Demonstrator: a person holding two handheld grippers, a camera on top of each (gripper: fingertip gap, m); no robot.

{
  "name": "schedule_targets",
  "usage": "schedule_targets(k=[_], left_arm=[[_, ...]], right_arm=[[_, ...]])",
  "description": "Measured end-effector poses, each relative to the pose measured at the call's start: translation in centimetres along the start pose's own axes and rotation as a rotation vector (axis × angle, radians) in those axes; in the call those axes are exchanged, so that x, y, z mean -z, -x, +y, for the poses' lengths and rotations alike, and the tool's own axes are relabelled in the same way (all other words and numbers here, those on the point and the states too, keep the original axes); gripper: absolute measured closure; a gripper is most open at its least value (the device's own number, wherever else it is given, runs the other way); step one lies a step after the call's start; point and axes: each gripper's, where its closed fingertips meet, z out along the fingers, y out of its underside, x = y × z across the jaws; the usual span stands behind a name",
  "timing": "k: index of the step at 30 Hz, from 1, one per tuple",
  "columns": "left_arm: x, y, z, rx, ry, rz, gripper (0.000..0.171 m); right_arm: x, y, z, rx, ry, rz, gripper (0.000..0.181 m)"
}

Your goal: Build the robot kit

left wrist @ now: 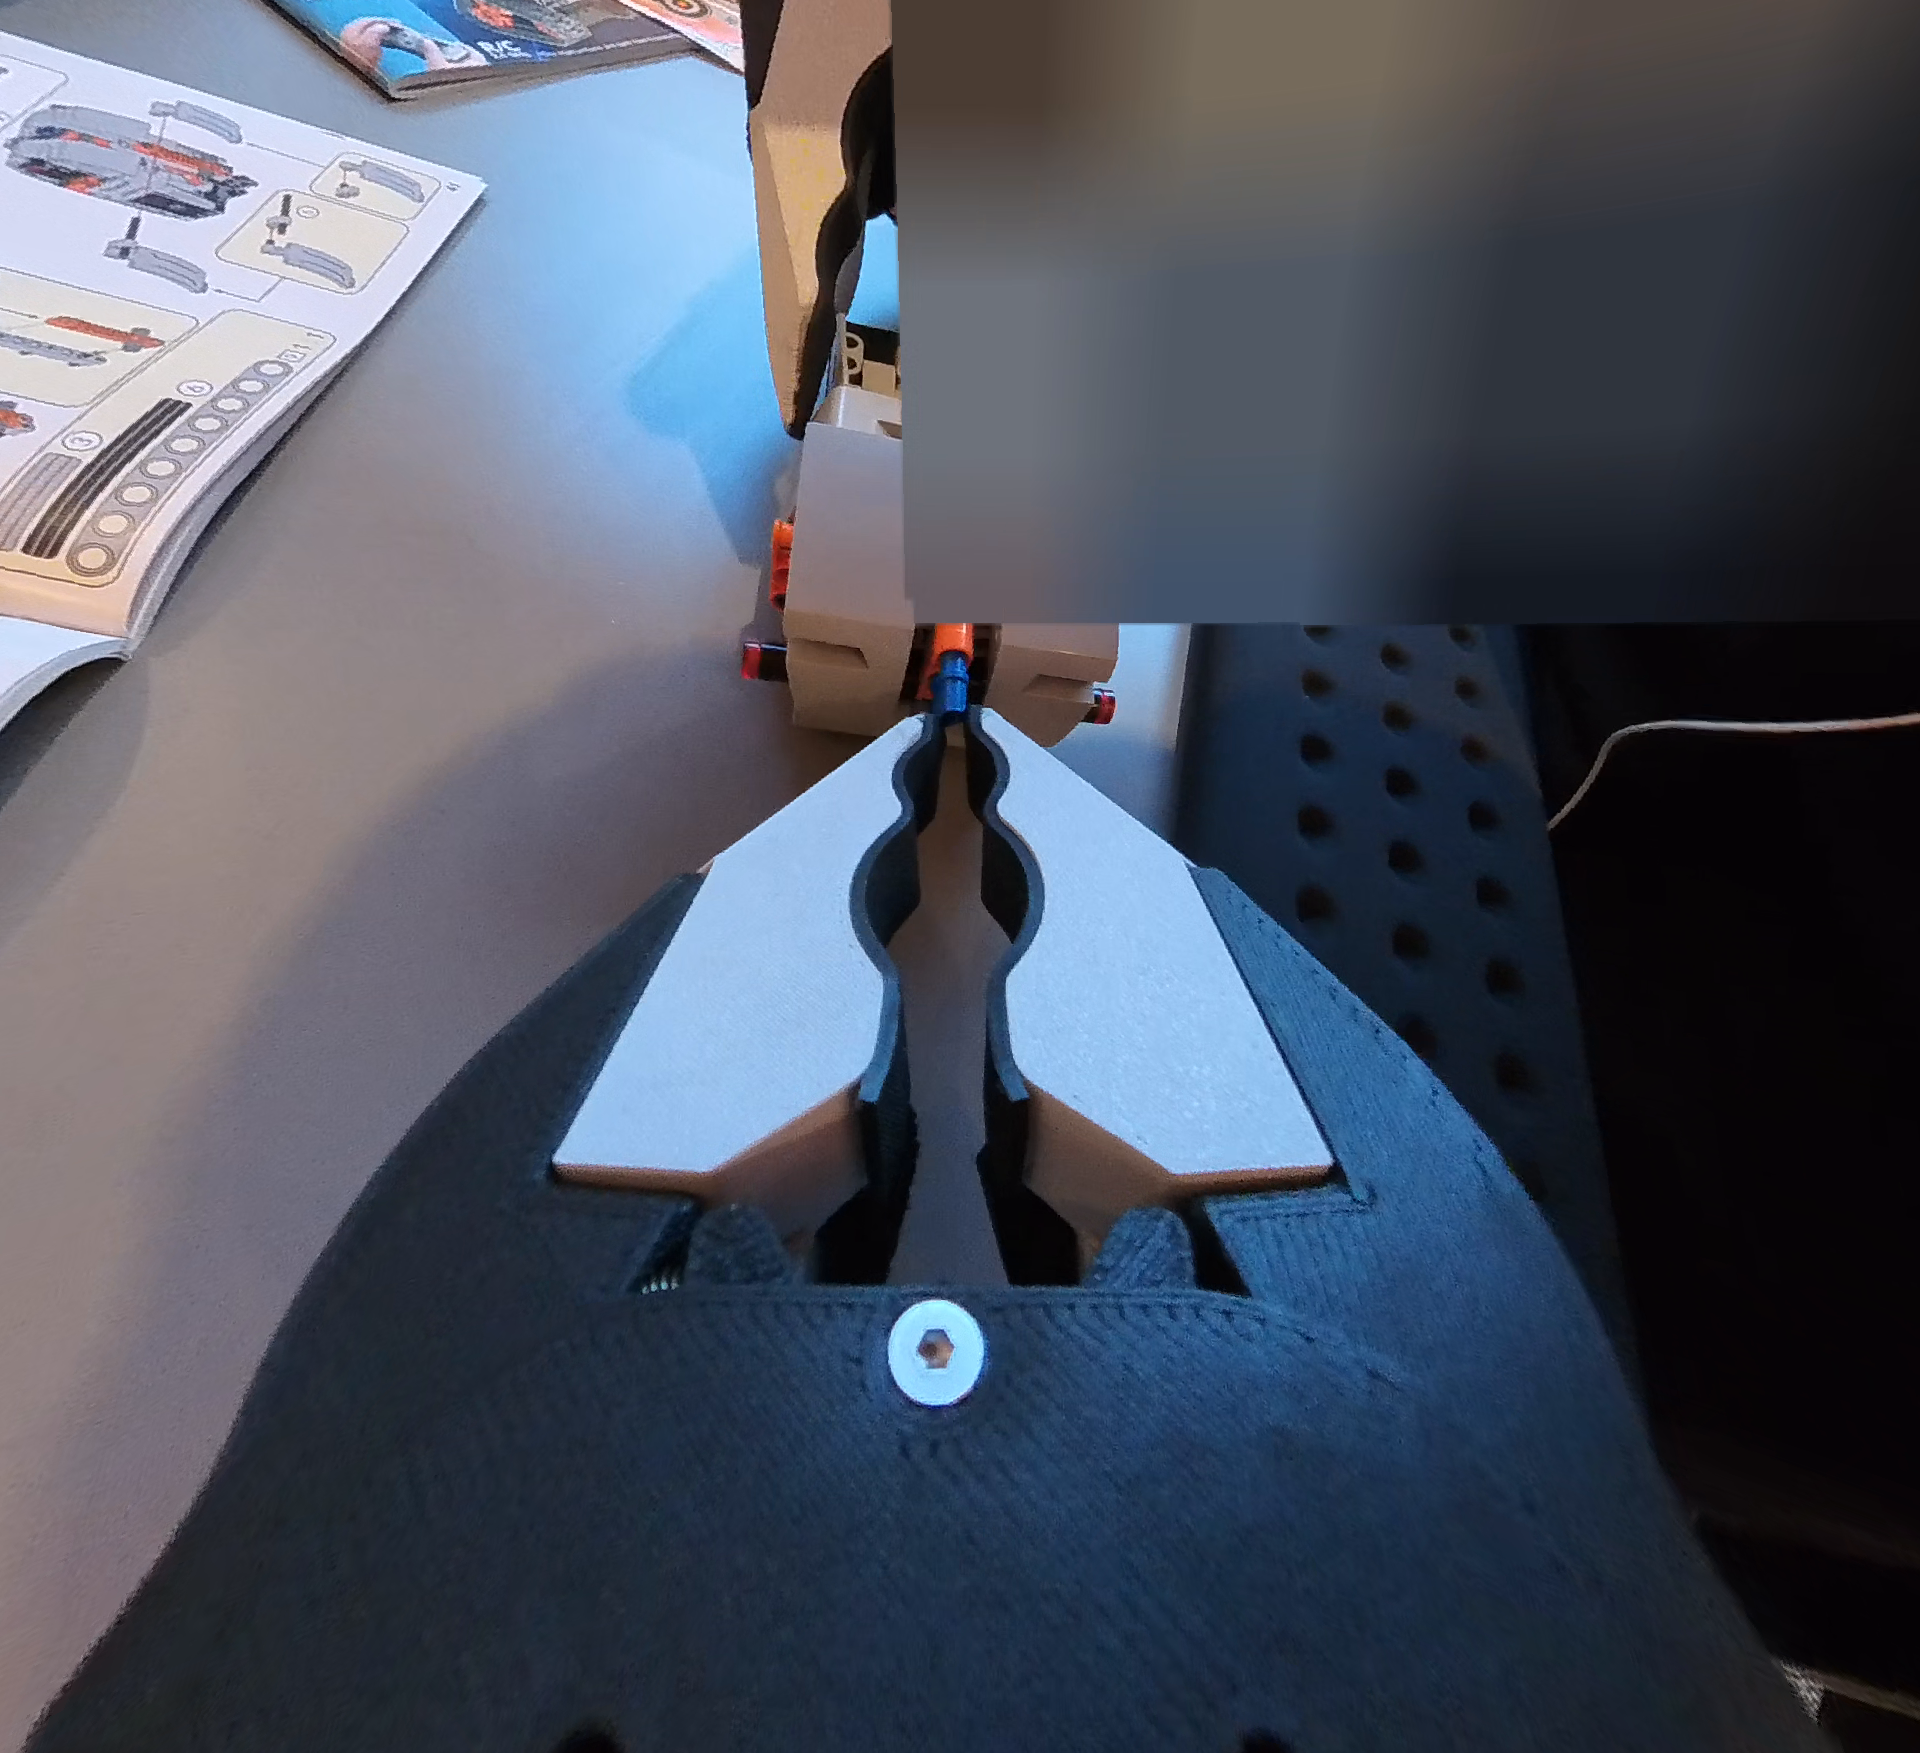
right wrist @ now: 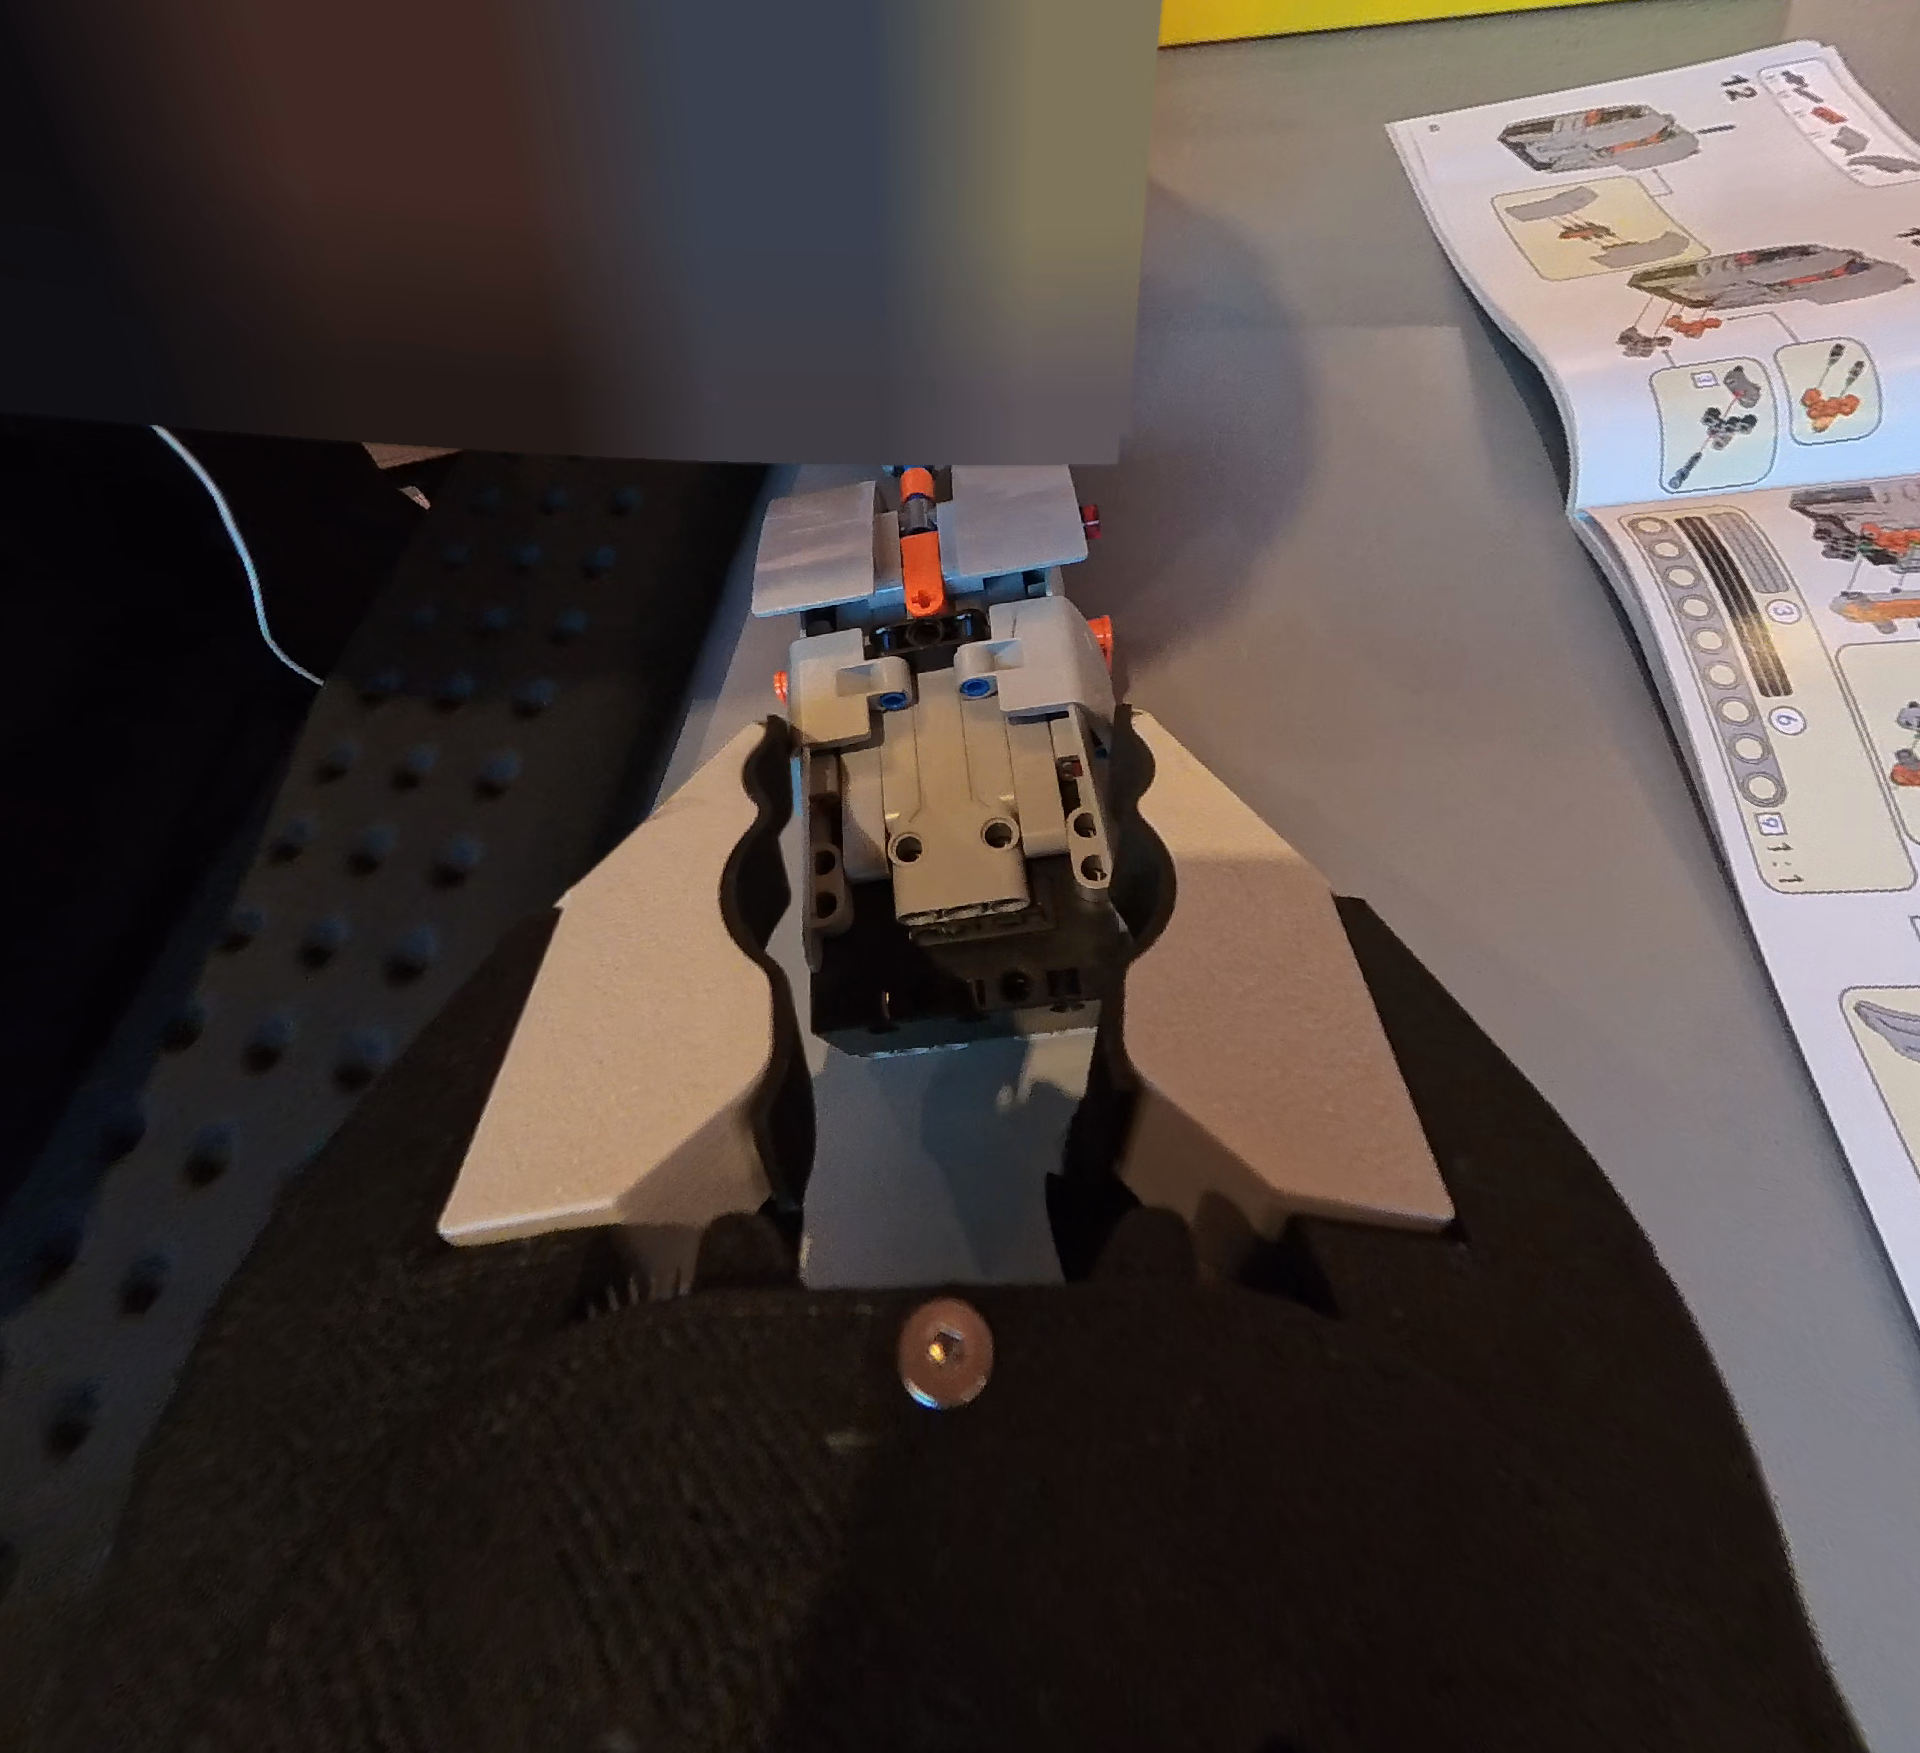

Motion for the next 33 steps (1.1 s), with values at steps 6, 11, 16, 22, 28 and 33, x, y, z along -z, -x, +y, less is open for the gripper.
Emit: schedule_targets(k=[6,11,16,22,28,33], left_arm=[[0.3,-0.1,0.1,-0.010,-0.006,0.002,0.171],[-0.1,0.1,0.2,-0.055,0.029,-0.043,0.171],[0.2,1.0,0.1,-0.012,0.003,-0.098,0.171],[1.6,2.1,-0.6,0.162,-0.079,-0.159,0.159],[3.5,2.2,-3.3,0.250,-0.195,-0.238,0.132],[0.7,0.4,-1.5,0.386,-0.087,-0.282,0.079]], right_arm=[[0.0,0.0,0.0,0.002,-0.008,-0.002,0.121],[-0.1,0.0,-0.1,-0.008,0.005,0.003,0.122],[-0.2,-0.5,-0.2,-0.039,0.011,0.045,0.122],[0.1,-0.3,-0.6,-0.124,0.007,0.082,0.125],[1.2,-1.1,0.2,-0.192,-0.010,0.041,0.113],[1.2,0.2,1.3,-0.306,0.024,0.036,0.124]])
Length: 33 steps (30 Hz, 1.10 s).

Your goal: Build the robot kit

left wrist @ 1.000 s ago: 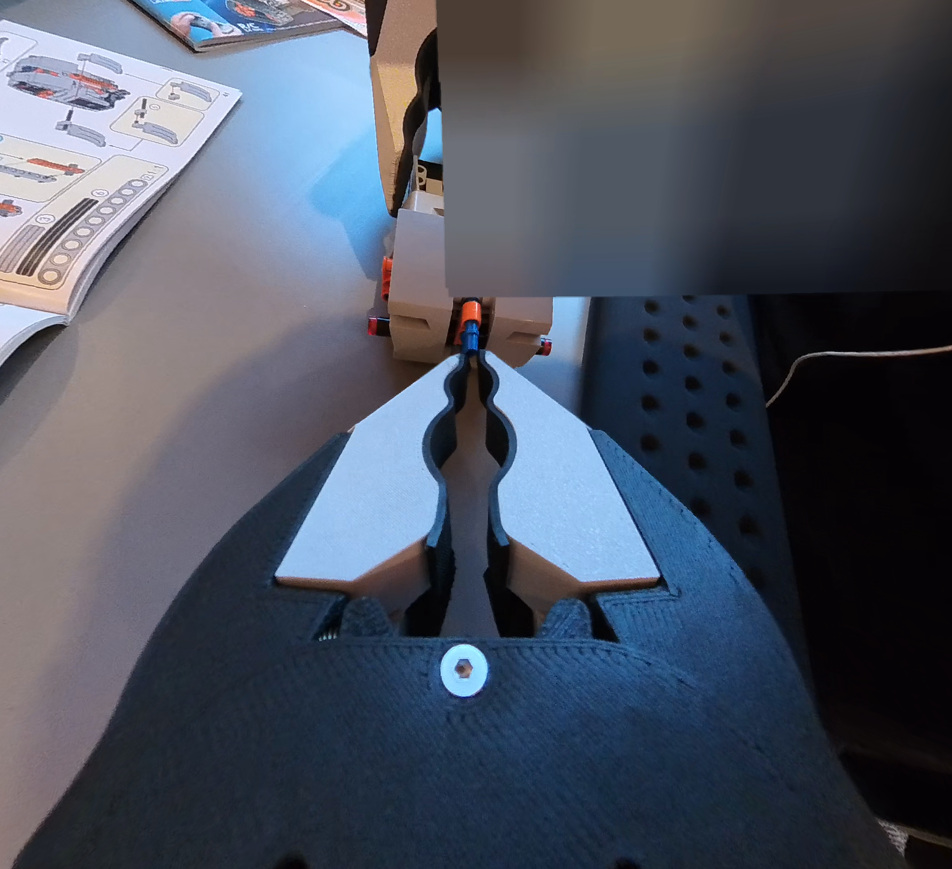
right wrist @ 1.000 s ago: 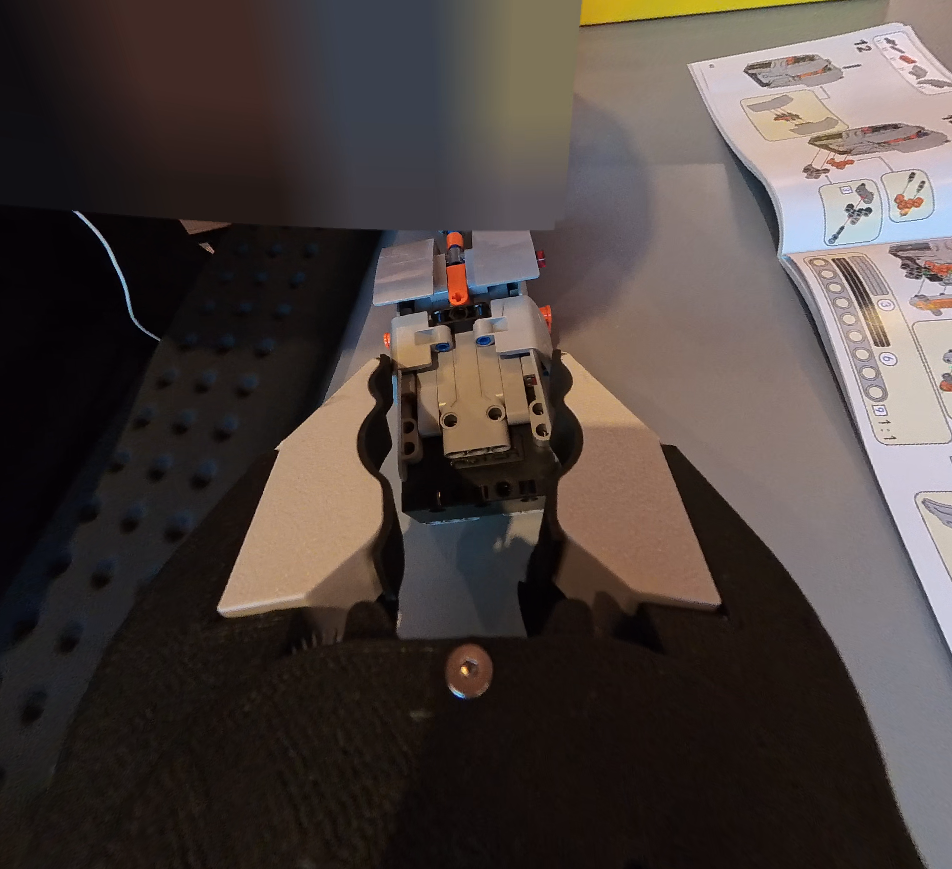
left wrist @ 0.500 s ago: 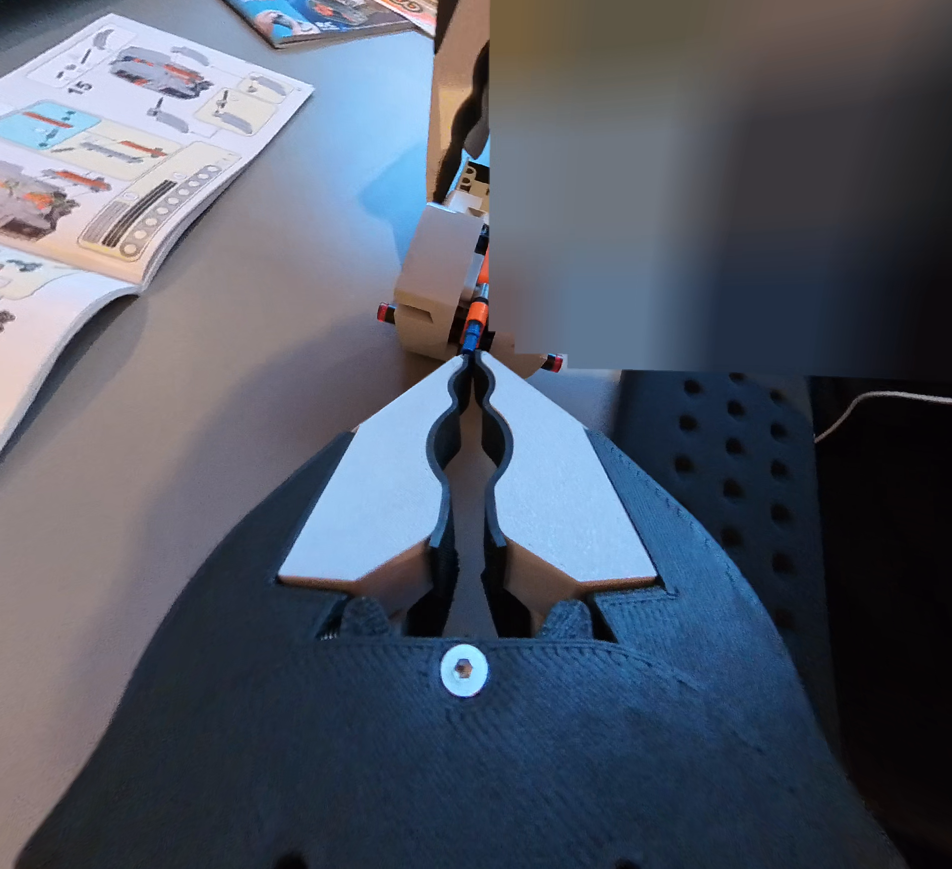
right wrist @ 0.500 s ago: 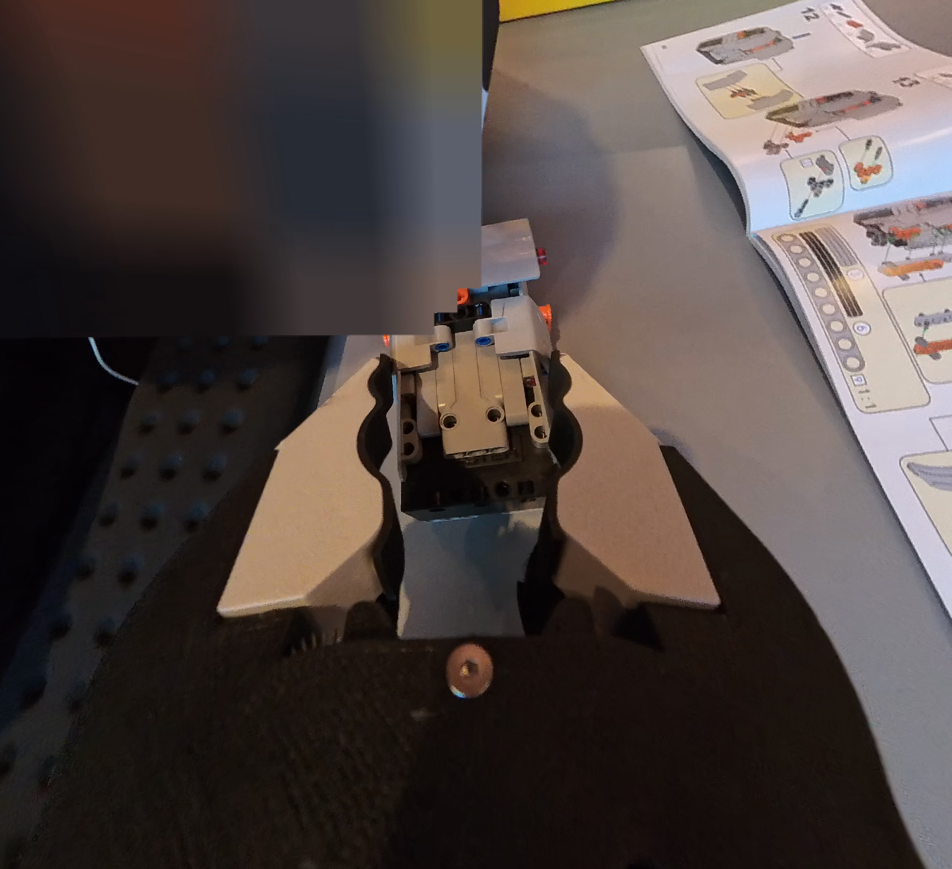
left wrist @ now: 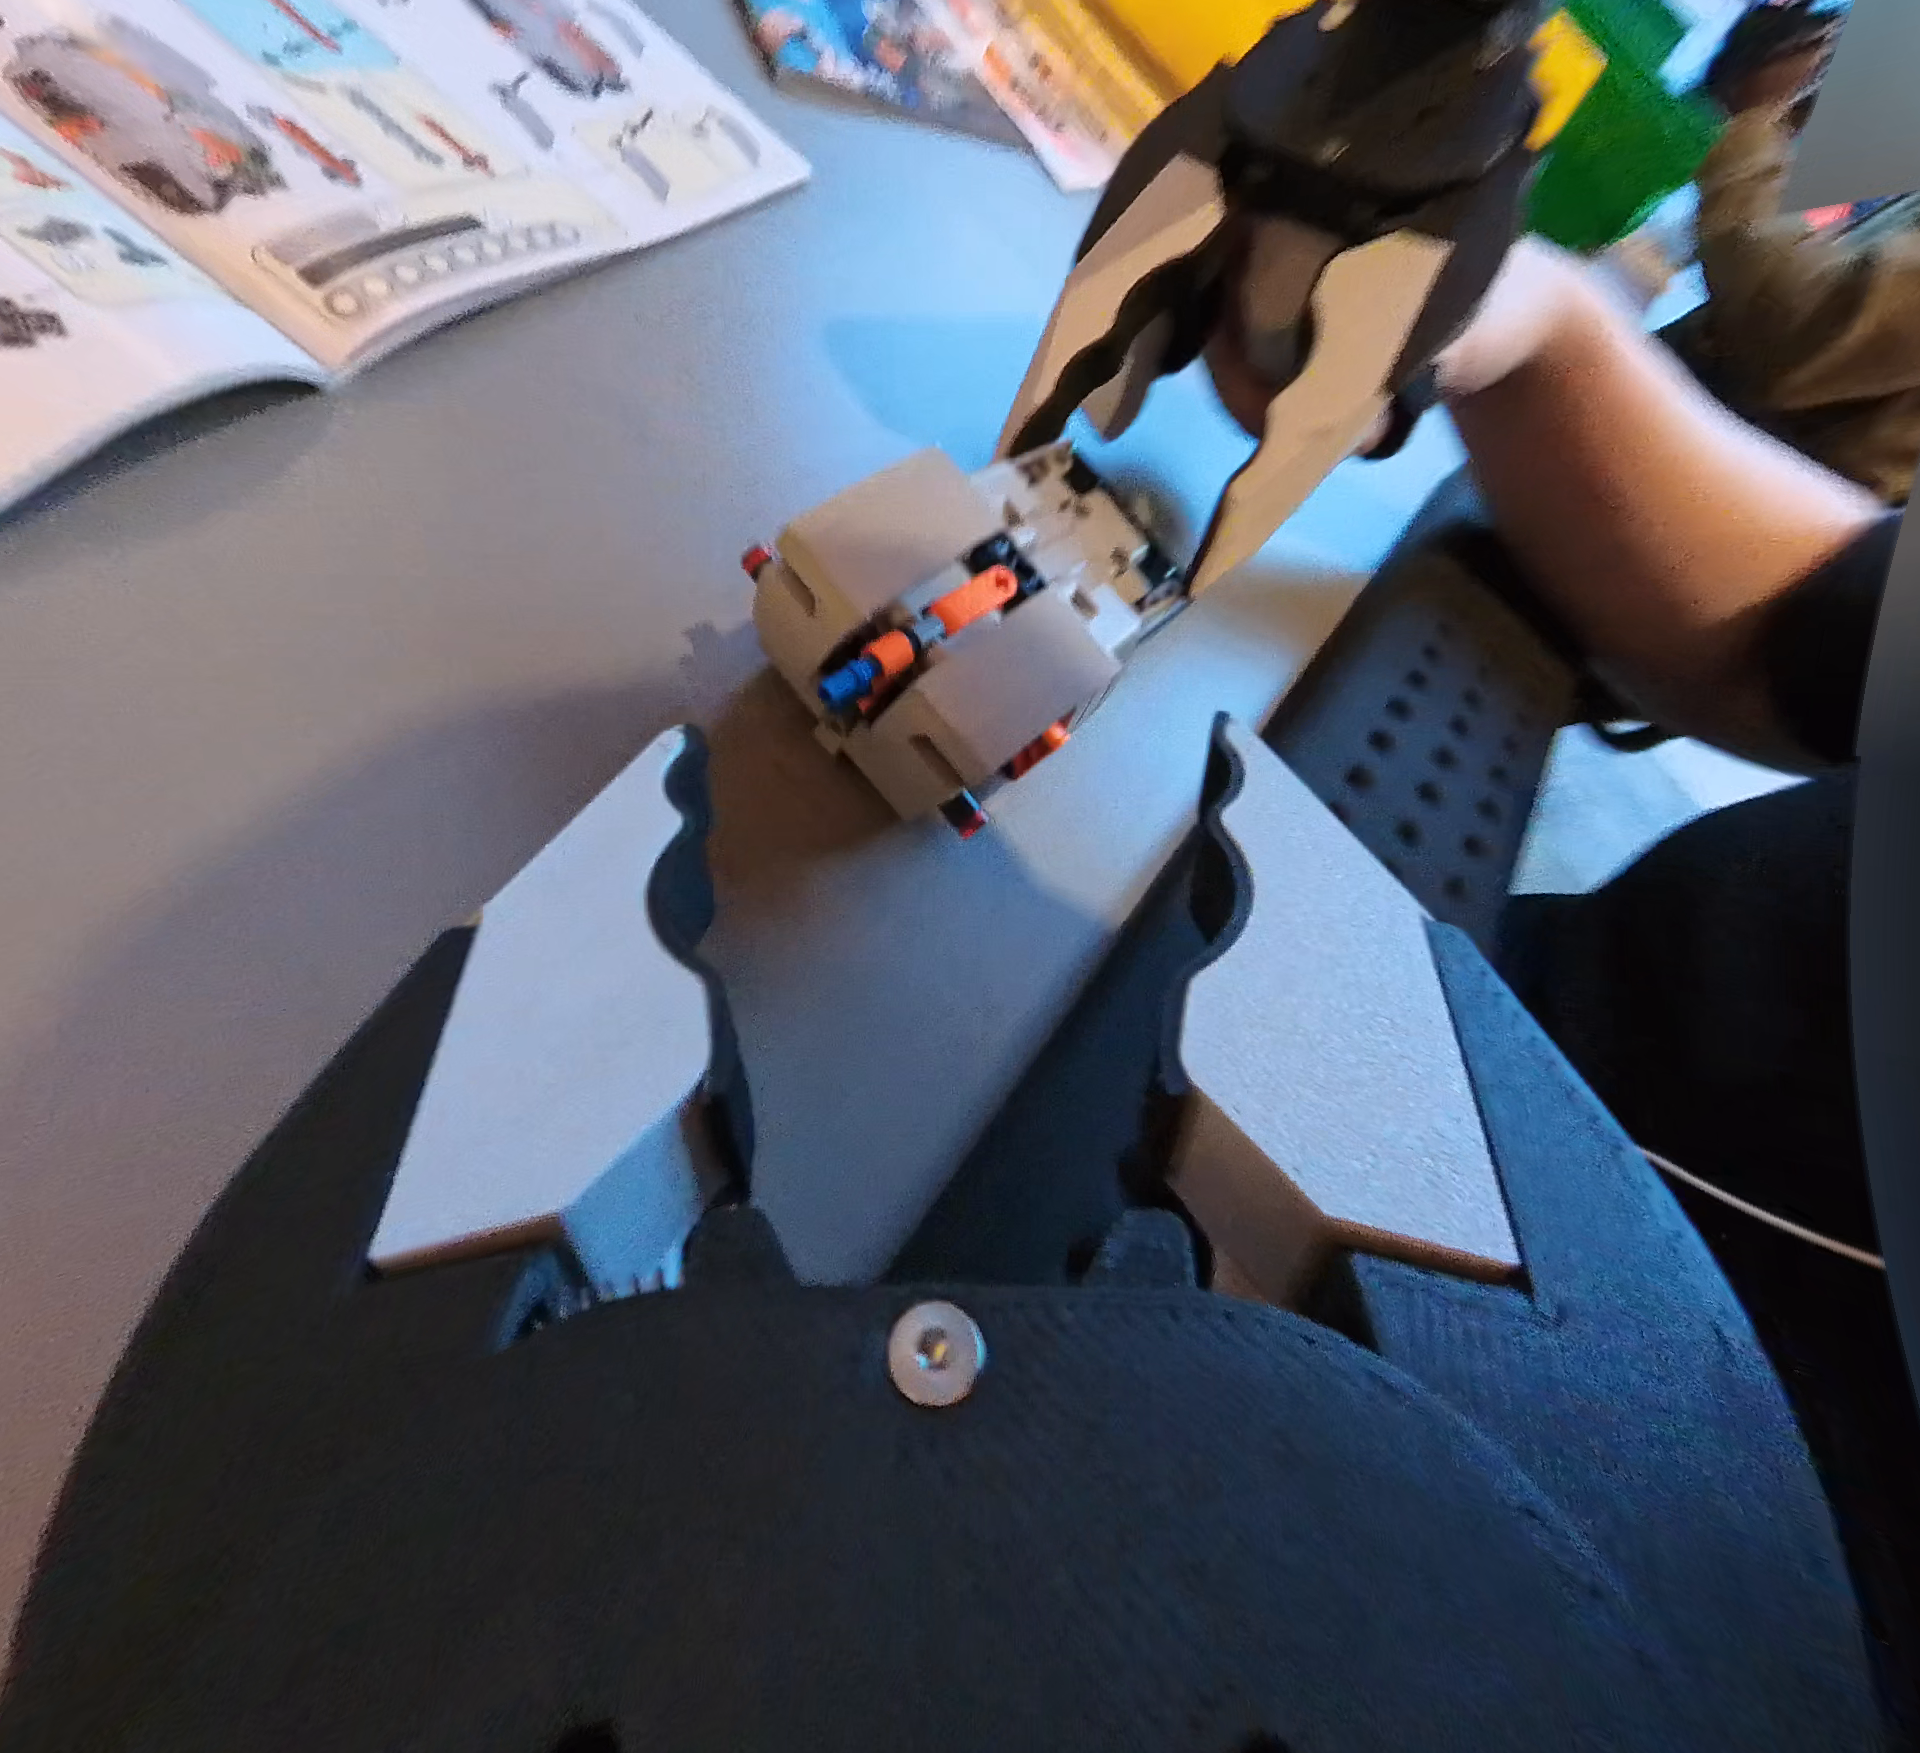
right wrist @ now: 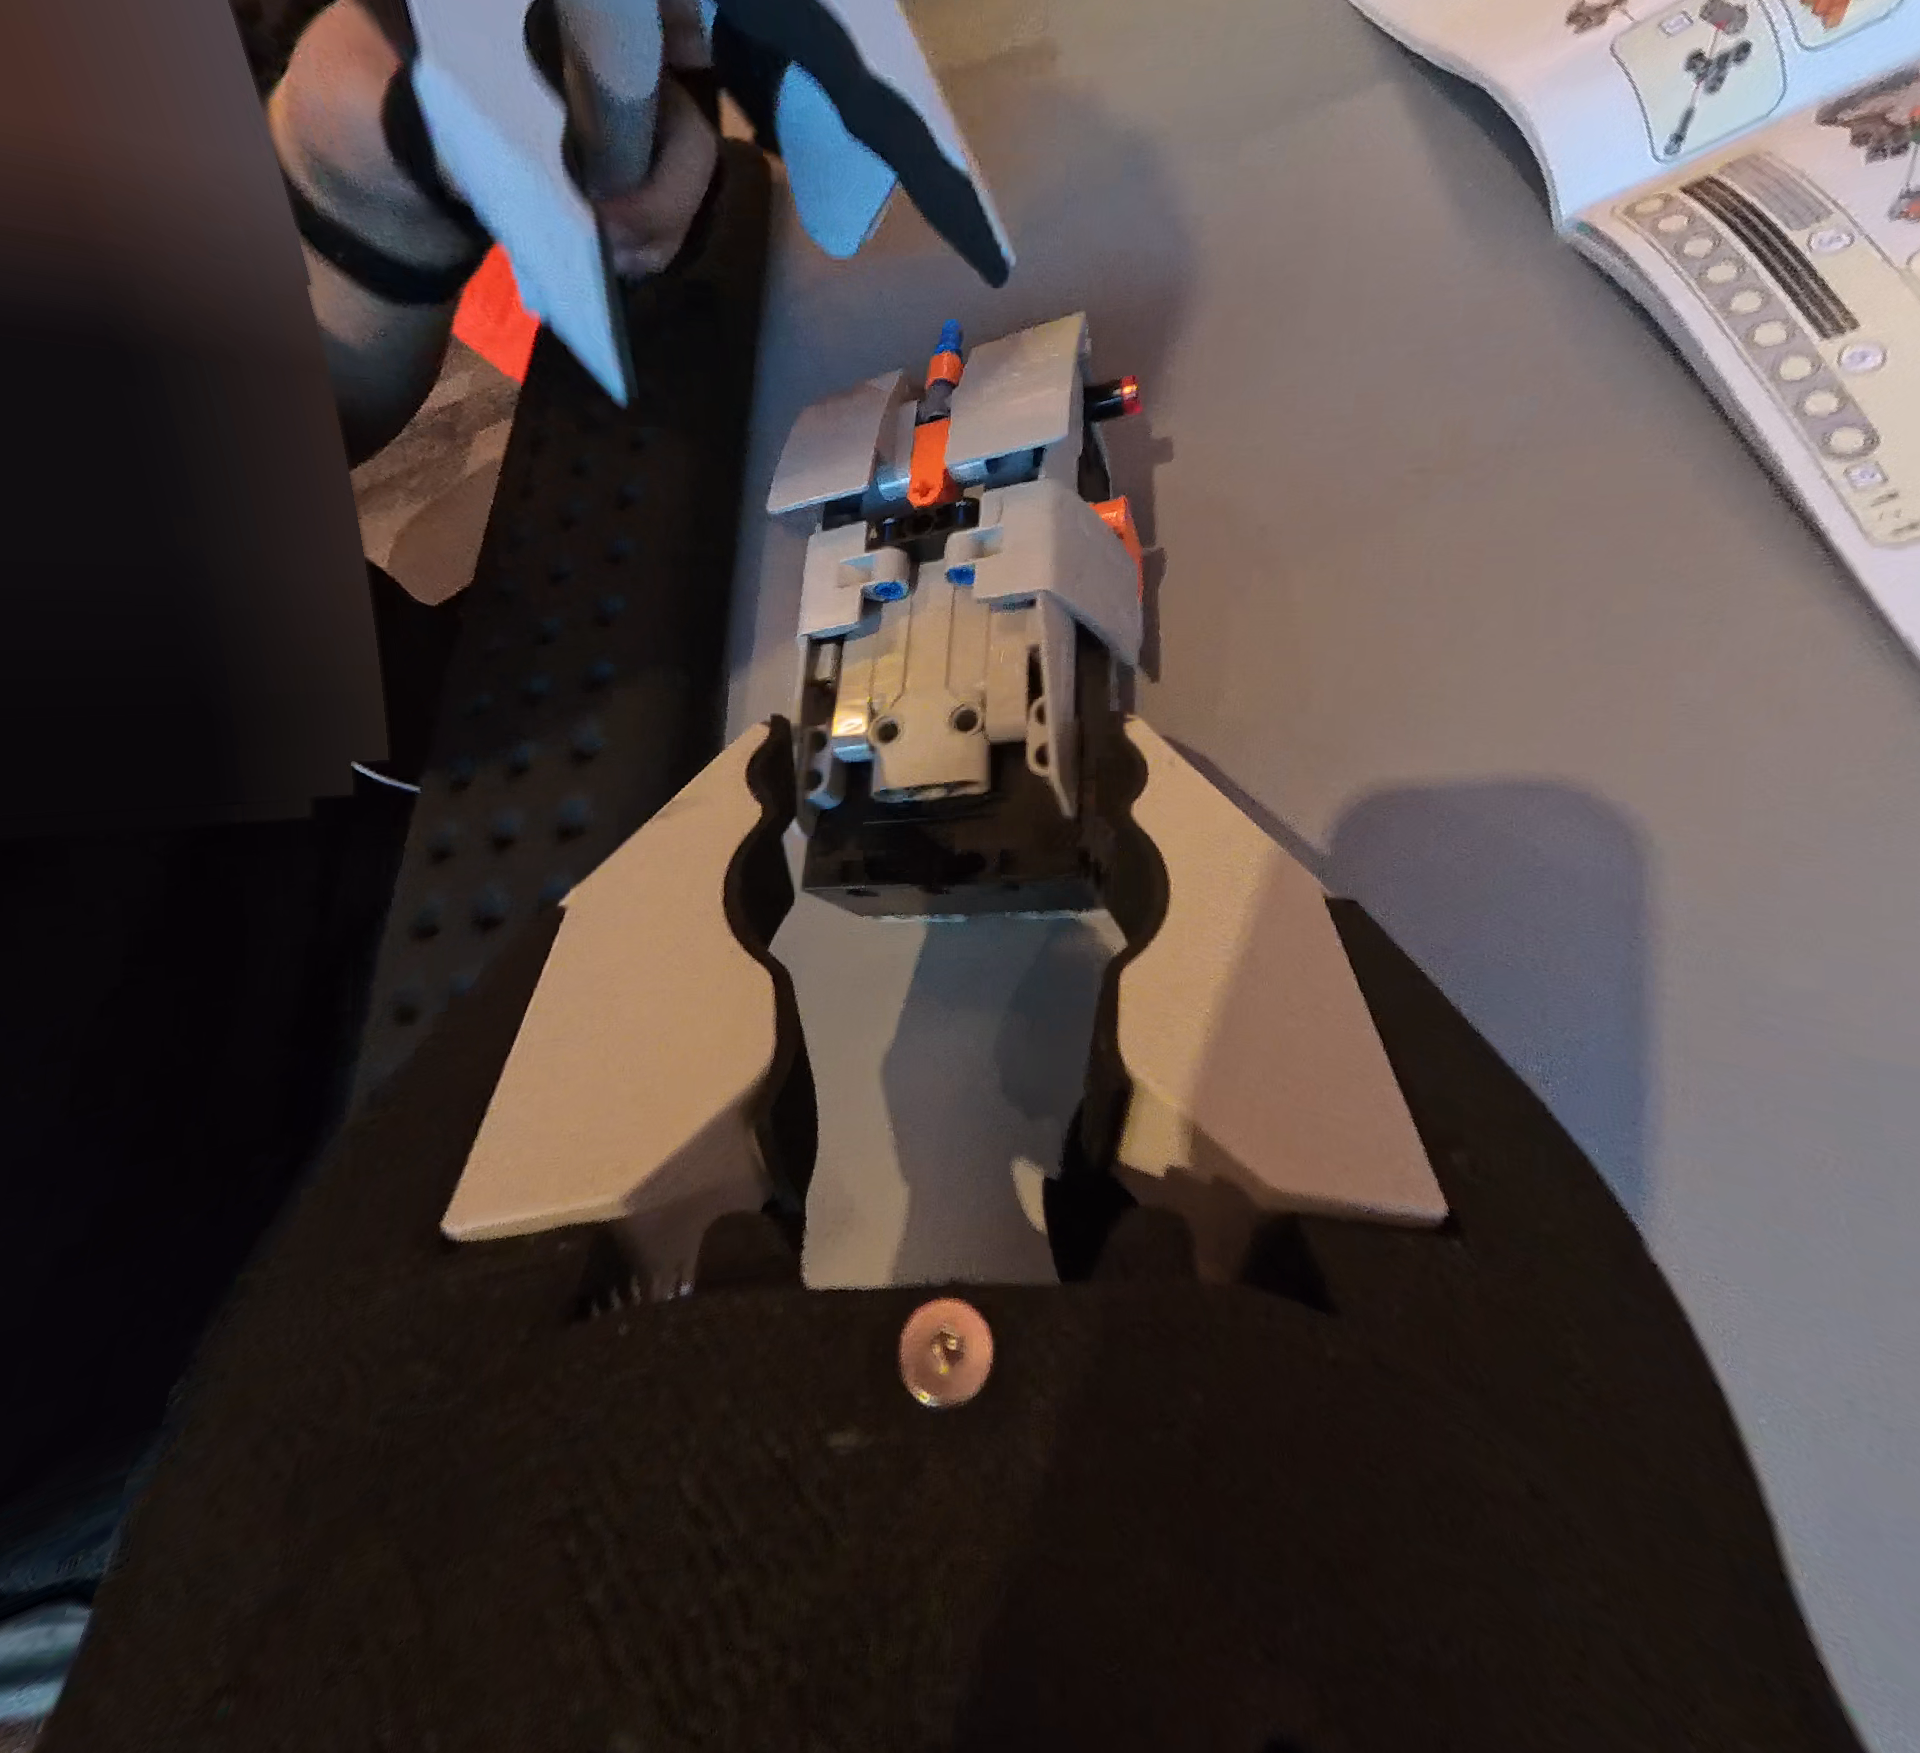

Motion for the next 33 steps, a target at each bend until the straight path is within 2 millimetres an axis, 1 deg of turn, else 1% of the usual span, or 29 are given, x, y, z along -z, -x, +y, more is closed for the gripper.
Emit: schedule_targets(k=[1,3,4,6,8,9,11,13,15,16,18,20,21,22,24,25,26,28,31,33], left_arm=[[-0.5,0.0,0.7,-0.023,0.027,-0.054,0.073],[-1.1,0.5,1.5,-0.048,0.056,-0.151,0.064],[-1.1,0.7,1.6,-0.042,0.060,-0.186,0.061],[-1.2,0.4,1.3,0.018,0.033,-0.187,0.061],[-1.2,-0.6,0.9,0.088,-0.001,-0.135,0.066],[-1.2,-0.8,0.9,0.107,-0.009,-0.131,0.066],[-1.2,-0.9,0.8,0.117,-0.020,-0.147,0.067],[-1.4,-1.1,0.5,0.091,-0.026,-0.170,0.067],[-2.0,-0.7,0.4,0.027,-0.006,-0.236,0.063],[-2.5,-0.6,0.5,-0.012,0.015,-0.263,0.060],[-3.4,-0.3,0.8,-0.108,0.077,-0.312,0.057],[-4.0,0.7,1.1,-0.239,0.146,-0.358,0.055],[-4.2,1.1,1.1,-0.302,0.178,-0.364,0.055],[-4.4,1.2,1.0,-0.370,0.203,-0.346,0.057],[-4.7,1.2,0.6,-0.513,0.243,-0.269,0.063],[-4.8,0.8,0.5,-0.580,0.262,-0.200,0.070],[-4.9,0.1,0.6,-0.639,0.287,-0.108,0.083],[-5.0,0.2,0.1,-0.689,0.303,-0.032,0.087],[-5.5,-0.7,0.1,-0.630,0.326,0.090,0.089],[-5.6,-0.7,0.4,-0.639,0.343,0.109,0.097]], right_arm=[[0.1,0.2,0.2,-0.021,-0.001,0.024,0.123],[0.2,1.0,0.7,-0.050,-0.009,0.065,0.122],[0.3,1.2,1.1,-0.071,-0.002,0.090,0.126],[0.3,2.0,1.8,-0.130,0.007,0.123,0.130],[-0.2,3.5,2.0,-0.158,-0.007,0.109,0.129],[-0.7,4.2,1.9,-0.170,-0.020,0.097,0.130],[-2.2,5.8,1.5,-0.168,-0.058,0.035,0.129],[-3.4,7.1,1.2,-0.143,-0.039,-0.035,0.132],[-3.0,7.9,0.6,-0.091,-0.064,-0.070,0.134],[-2.3,7.8,0.4,-0.071,-0.077,-0.067,0.135],[-0.2,7.0,0.7,-0.020,-0.080,-0.032,0.138],[2.4,6.0,0.4,0.094,-0.137,0.001,0.152],[3.6,4.9,0.2,0.151,-0.173,0.037,0.161],[4.7,3.4,0.2,0.188,-0.197,0.084,0.162],[5.9,0.8,0.2,0.229,-0.231,0.139,0.163],[6.1,0.1,0.1,0.242,-0.253,0.135,0.163],[6.1,-0.1,-0.1,0.250,-0.276,0.109,0.163],[5.5,0.0,-0.3,0.283,-0.278,0.068,0.163],[3.8,-1.0,0.7,0.438,-0.169,0.133,0.163],[3.4,-1.4,0.8,0.501,-0.148,0.168,0.164]])
